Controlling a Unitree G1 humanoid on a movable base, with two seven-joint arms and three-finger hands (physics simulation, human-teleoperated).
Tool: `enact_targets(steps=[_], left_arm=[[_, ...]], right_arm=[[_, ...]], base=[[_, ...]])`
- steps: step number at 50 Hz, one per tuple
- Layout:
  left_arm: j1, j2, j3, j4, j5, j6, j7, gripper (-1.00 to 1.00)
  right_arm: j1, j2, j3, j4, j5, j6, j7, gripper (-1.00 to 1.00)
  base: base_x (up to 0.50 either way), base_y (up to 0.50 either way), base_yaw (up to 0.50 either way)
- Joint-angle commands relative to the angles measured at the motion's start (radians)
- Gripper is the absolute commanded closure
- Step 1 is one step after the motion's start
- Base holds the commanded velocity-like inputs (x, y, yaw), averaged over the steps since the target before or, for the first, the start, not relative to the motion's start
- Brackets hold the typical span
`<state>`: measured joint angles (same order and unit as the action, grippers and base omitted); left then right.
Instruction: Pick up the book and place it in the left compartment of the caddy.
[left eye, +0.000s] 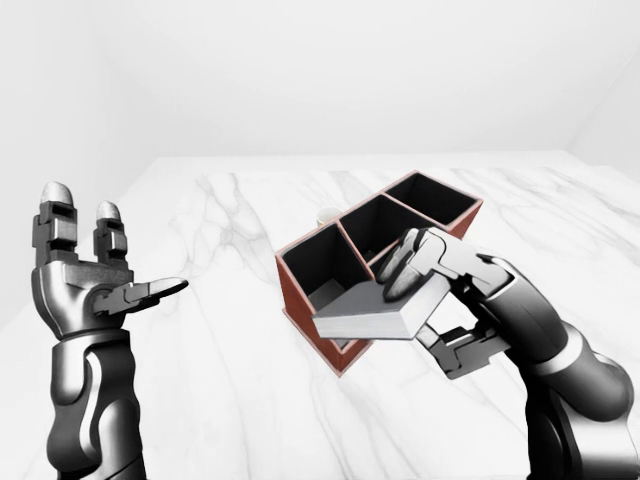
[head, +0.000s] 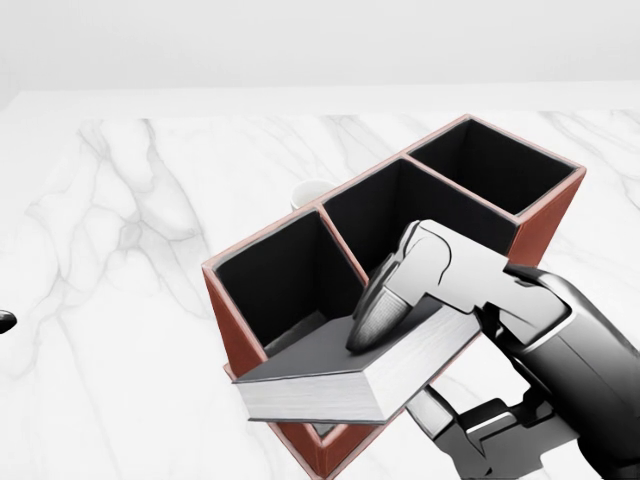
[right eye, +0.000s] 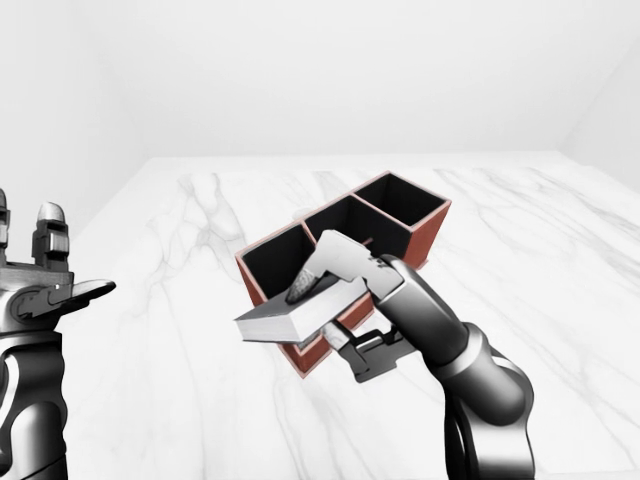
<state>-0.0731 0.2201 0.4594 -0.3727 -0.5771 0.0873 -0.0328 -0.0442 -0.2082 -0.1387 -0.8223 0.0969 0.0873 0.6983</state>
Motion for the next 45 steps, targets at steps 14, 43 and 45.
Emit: enact_targets(steps=[14,43,45], left_arm=[[0.003,-0.001,0.0,-0.008,-0.001,0.0,0.001,-1.0],[0.003,-0.005,-0.005,0.0,0.007,0.0,-0.003,-1.0],[0.002,-0.004,-0.003,0.0,0.006,0.0,-0.002,-1.0]], right_arm=[[0.004,0.004,0.022,0.069,-0.044,0.0,0.0,1.0],[-0.012,-0.022,0.002,0.084,-0.141,0.0,0.0,1.0],[-0.01,-0.028,0.017,0.112,-0.171,0.0,0.0,1.0]], base=[[0.0,0.0,0.0],[0.0,0.0,0.0],[0.0,0.0,0.0]])
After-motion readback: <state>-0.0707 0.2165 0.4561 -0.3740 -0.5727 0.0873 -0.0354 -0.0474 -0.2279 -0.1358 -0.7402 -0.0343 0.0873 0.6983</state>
